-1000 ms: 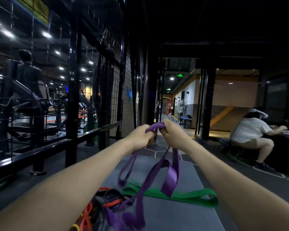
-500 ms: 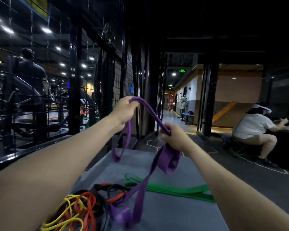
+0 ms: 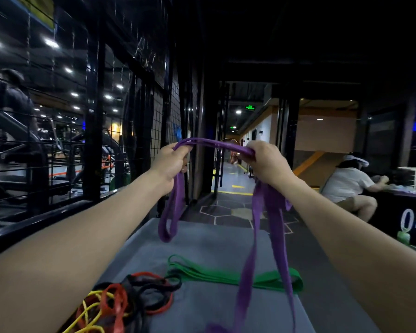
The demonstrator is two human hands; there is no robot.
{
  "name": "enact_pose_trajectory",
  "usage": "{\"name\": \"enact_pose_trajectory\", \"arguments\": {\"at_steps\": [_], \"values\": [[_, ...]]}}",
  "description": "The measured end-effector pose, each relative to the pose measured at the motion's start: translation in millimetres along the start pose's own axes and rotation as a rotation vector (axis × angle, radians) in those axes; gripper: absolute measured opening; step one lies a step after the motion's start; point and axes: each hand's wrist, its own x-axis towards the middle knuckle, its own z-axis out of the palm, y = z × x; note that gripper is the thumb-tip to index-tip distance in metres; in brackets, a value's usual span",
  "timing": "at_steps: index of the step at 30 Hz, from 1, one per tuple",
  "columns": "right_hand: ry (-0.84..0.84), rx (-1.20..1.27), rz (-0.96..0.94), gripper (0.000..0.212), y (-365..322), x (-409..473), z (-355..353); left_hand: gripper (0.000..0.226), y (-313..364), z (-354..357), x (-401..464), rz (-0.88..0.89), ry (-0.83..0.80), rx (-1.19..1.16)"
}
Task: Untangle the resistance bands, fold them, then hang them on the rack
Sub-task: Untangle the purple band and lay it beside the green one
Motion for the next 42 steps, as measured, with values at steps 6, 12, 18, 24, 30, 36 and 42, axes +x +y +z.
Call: {"name": "enact_pose_trajectory", "arguments": {"at_steps": [6,12,18,24,30,36,42], "values": [[-0.513,0.199,0.153,0.004,1.9,-38.4,40.7,0.024,-6.4,1.1,-6.7,-0.025,0.07,0.065],[-0.678,0.288,0.232,0.023,26.6,-65.1,65.2,0.018,-14.7,-18.3,-5.3,-0.1,0.141,0.1],[-0.713,0.243,0.247,0.015,32.5,-73.5,70.7,0.013,-36.9,-24.7,-5.7,-0.182,0.23,0.042],[-0.461,0.449,0.403,0.028,28.1,-77.6,82.8,0.013,-66.3,-42.8,-2.8,-0.313,0.272,0.05],[-0.484,0.191,0.389,0.017,23.0,-85.9,88.1,0.015,-118.4,-75.6,-45.4,-0.54,-0.123,0.764],[-0.538,-0.088,0.218,0.011,-8.1,-86.9,90.3,0.087,-107.4,-30.5,-73.1,-0.542,-0.649,0.787],[-0.578,-0.217,0.132,0.026,-20.1,-90.5,90.3,0.022,-103.1,33.7,-66.6,-0.235,-0.488,0.66]]}}
